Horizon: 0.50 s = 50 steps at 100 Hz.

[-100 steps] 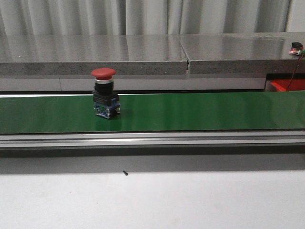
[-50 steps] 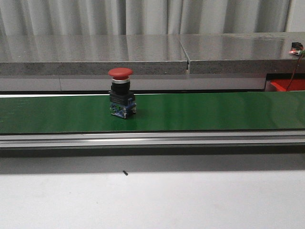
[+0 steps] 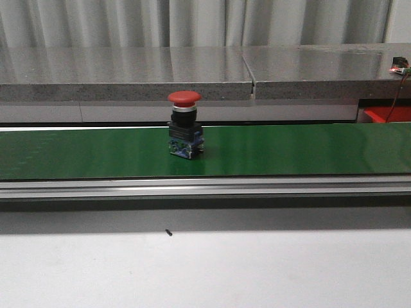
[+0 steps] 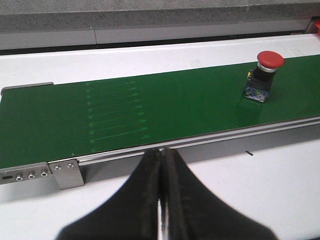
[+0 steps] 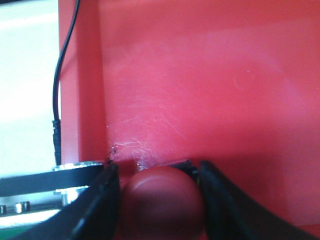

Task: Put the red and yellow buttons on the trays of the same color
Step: 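Lower the red button into the red tray, open right gripper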

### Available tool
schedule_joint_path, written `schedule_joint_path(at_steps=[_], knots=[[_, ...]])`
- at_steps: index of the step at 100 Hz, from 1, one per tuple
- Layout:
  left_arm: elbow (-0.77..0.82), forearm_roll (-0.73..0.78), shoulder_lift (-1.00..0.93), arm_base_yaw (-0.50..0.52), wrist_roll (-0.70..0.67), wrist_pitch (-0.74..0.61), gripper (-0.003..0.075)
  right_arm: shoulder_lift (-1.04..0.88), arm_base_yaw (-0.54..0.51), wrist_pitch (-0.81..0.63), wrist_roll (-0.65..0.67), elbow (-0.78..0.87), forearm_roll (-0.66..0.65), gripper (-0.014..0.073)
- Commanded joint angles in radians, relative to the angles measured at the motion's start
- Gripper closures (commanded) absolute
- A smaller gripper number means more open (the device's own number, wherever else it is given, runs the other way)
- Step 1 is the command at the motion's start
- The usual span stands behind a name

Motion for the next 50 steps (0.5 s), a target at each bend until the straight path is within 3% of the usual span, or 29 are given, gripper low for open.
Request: schedule_joint_path(at_steps=[1,11,50], knots=[[-0.026,-0.027,0.008,-0.005,0.000,-0.066,0.0741,-0.049,-0.008,-0.038,-0.001,-0.035,0.018,0.0129],[-0.026,-0.027,0.008,-0.005,0.000,-0.066,0.0741,-0.049,-0.008,-0.041,-0.001,-0.035,0.018,0.0090],[-0.026,-0.027,0.008,-0.005,0.000,-0.066,0.0741,-0.150,-0.008,-0.006,-0.001,-0.031,0.017,0.0095]])
